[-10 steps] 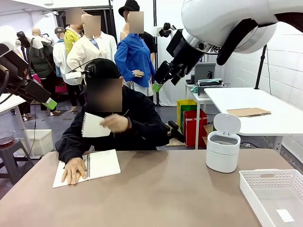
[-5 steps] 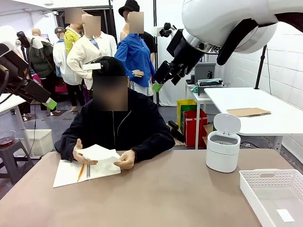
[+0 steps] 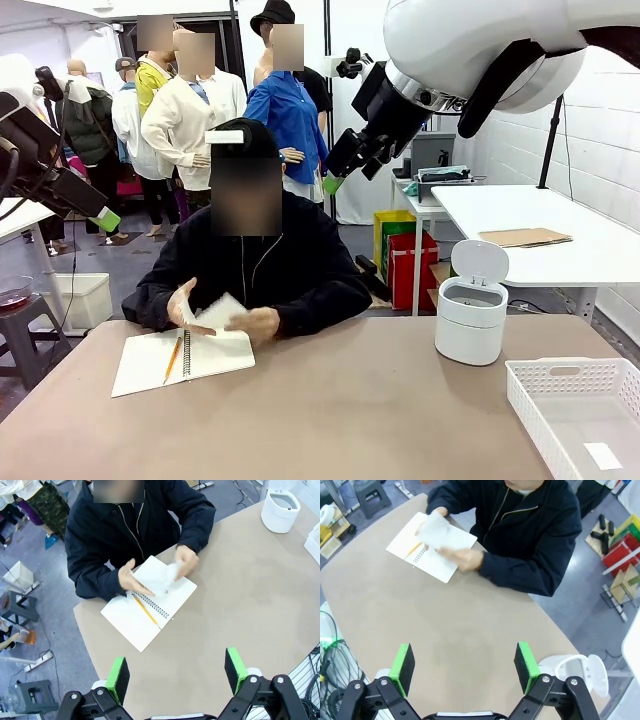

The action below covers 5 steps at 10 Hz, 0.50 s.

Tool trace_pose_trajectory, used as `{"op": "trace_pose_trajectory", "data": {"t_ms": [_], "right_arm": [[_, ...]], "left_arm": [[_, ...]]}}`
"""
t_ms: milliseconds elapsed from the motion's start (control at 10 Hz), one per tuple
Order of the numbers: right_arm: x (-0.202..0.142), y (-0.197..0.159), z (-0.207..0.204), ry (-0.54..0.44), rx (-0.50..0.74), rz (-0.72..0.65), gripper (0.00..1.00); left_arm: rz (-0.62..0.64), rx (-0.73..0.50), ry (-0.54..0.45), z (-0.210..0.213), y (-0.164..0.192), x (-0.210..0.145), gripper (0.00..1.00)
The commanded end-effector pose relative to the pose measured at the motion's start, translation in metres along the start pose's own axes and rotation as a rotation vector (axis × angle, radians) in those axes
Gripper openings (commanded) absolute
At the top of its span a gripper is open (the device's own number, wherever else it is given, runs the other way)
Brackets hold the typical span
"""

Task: Sort the paper based on its condition.
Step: If a person hands you a paper, place it in the Organizing basket , and if it's crumpled, put it in the Trash can.

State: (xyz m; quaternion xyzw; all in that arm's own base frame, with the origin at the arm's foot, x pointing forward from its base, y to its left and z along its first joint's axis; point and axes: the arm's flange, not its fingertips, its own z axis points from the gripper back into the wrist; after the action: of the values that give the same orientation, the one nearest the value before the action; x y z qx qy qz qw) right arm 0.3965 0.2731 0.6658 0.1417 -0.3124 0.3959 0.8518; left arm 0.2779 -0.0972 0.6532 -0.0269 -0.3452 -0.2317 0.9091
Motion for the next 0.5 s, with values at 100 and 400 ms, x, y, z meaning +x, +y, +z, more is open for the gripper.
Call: {"op": "trace_pose_trajectory", "data": {"t_ms": [100,400], "right_arm": [[0.0003,-0.0007,0.0011,-0.003,0.002,-0.001,1.00],[0.0003,-0.0007,0.0011,-0.003,0.002,-0.001,1.00]], "left_arm": [[0.000,0.001,-0.001,0.0005,-0.0004,0.0001,1.00],[0.000,0.001,-0.001,0.0005,-0.0004,0.0001,1.00]]}}
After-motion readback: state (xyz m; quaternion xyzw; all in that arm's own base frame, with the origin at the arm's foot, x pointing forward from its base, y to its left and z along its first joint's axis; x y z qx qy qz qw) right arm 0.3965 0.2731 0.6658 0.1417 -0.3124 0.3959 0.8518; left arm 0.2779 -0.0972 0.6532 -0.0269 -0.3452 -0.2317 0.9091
